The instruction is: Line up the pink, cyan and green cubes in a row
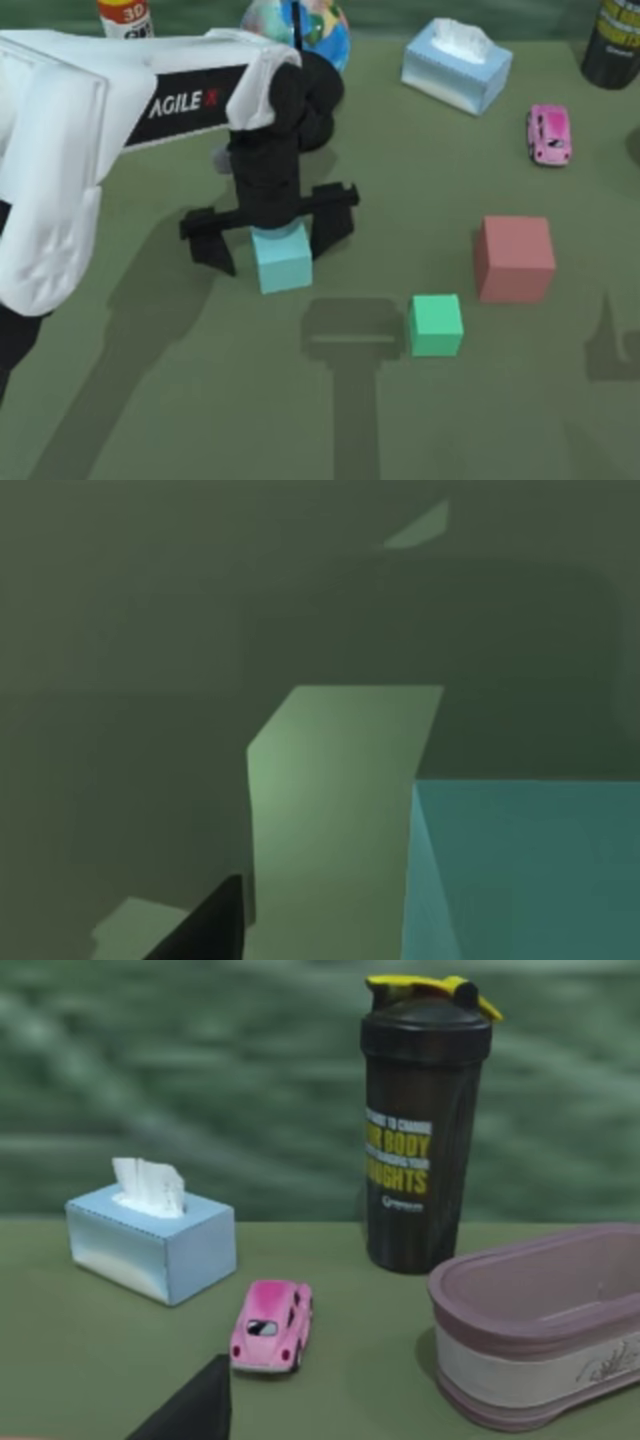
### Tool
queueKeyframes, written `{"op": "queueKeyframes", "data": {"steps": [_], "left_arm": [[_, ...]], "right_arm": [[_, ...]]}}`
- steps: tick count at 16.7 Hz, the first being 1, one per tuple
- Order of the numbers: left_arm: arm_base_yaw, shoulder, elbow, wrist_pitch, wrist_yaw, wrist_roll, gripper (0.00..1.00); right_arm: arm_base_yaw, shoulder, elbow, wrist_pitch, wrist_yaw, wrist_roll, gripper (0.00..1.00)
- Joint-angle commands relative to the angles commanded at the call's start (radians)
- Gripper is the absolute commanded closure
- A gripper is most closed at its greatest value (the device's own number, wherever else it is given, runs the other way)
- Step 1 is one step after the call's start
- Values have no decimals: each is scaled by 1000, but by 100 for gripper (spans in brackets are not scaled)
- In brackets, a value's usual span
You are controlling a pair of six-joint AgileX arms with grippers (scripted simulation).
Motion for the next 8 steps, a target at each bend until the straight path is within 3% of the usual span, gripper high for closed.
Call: {"op": "queueKeyframes", "data": {"steps": [8], "left_arm": [[0, 0, 0, 0, 0, 0, 90]], "right_arm": [[0, 0, 0, 0, 0, 0, 0]]}}
